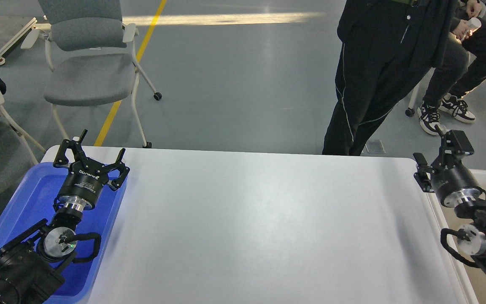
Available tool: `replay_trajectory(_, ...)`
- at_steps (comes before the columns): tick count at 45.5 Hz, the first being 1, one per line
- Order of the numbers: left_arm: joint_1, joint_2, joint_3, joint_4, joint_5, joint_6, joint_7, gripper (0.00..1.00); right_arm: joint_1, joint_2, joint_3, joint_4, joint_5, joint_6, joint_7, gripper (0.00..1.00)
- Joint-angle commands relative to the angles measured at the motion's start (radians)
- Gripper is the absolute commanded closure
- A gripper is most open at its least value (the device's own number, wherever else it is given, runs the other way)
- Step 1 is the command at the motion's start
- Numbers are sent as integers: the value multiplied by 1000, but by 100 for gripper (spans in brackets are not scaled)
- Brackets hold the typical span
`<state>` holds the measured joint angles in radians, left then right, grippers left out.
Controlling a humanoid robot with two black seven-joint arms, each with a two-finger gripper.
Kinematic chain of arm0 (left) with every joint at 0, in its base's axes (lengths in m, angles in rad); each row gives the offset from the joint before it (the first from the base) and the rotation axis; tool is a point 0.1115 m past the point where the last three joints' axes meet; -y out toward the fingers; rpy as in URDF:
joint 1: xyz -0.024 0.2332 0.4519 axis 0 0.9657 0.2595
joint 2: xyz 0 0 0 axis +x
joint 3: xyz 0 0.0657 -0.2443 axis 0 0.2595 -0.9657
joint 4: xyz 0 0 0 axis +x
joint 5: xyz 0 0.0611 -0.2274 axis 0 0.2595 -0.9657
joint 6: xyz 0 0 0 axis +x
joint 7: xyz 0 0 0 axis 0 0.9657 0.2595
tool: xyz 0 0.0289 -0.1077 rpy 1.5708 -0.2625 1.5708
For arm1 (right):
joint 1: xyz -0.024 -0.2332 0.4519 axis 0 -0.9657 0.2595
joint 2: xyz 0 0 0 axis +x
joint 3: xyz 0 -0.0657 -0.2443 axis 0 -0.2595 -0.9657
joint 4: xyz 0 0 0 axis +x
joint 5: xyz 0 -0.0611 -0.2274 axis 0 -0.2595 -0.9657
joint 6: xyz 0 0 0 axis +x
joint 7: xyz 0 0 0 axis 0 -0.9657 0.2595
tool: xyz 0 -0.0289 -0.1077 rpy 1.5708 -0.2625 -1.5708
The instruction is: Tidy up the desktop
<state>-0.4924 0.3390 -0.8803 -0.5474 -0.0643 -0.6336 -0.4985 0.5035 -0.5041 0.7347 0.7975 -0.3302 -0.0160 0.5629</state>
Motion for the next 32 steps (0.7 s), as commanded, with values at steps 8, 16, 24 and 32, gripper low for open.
replay_trajectory(8,0,0,0,0,0,-2,0,0,-25,164,71,-20,48,-5,130,0)
replay_trajectory(16,0,0,0,0,0,-2,0,0,-40,164,58,-35,194,13,137,0)
replay_trajectory(24,0,0,0,0,0,-2,0,0,-34,159,57,-43,195,8,132,0)
replay_trajectory(32,0,0,0,0,0,-2,0,0,-28,153,51,-41,195,15,120,0)
